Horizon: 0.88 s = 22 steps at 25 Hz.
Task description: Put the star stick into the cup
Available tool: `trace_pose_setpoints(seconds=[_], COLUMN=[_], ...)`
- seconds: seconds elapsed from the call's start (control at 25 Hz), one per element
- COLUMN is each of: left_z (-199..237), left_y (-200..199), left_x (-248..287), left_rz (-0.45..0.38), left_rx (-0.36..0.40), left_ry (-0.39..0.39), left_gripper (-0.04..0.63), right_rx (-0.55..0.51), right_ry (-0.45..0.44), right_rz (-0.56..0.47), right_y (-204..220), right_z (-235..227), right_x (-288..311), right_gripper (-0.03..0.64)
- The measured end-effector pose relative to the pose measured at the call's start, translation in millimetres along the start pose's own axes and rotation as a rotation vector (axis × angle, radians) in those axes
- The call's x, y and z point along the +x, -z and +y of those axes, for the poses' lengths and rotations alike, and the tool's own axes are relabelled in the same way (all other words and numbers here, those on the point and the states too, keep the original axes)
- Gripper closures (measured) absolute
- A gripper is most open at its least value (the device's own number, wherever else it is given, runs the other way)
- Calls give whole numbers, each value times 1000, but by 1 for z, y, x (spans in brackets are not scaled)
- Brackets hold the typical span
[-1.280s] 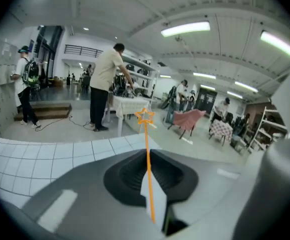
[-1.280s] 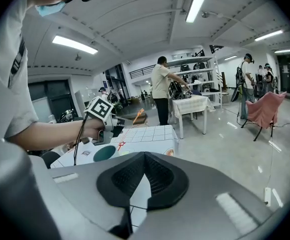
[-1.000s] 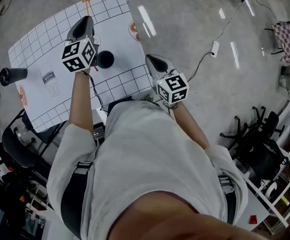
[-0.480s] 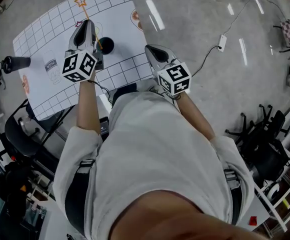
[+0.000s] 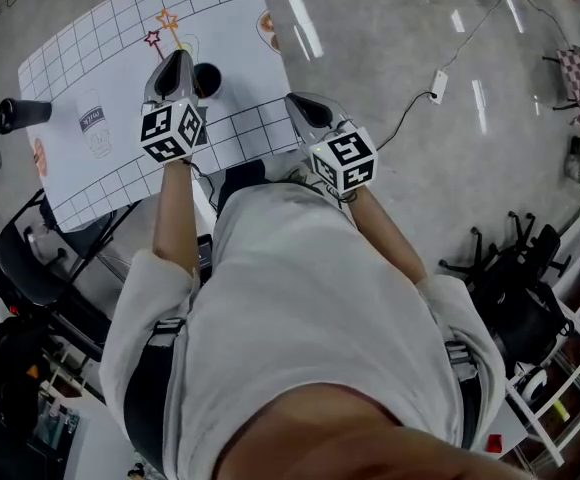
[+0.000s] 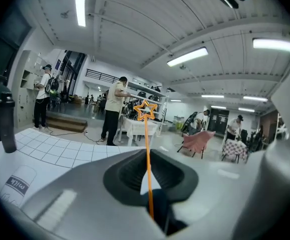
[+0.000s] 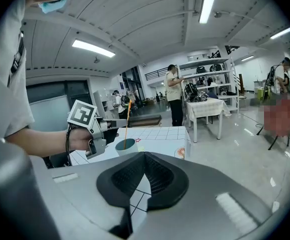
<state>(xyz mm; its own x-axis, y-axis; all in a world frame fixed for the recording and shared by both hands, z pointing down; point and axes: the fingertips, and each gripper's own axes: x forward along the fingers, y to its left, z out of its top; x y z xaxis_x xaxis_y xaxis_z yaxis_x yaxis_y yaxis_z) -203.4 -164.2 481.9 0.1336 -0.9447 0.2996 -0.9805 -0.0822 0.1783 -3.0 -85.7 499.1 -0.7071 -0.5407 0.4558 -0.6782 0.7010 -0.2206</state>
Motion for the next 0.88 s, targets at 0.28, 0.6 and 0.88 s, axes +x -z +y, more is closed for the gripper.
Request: trace_pose_setpoints(seconds=[0.28,0.6,0.88], left_z=[-2,-18,-3], left_y=[23,40,40], left_x=[-10,-24,-60], left_rz=[97,204,198], left_rx=[18,64,31], left_ry=[-7,-20,-116], left_gripper=[575,465,550], right_rx=[-10,-21,5], right_ry=[-29,-68,-93], right_rz=[-4,-29,-44], right_y=[3,3,13], right_z=[11,20,26], right_x=[-6,-22,-33], right_gripper=[618,618,618])
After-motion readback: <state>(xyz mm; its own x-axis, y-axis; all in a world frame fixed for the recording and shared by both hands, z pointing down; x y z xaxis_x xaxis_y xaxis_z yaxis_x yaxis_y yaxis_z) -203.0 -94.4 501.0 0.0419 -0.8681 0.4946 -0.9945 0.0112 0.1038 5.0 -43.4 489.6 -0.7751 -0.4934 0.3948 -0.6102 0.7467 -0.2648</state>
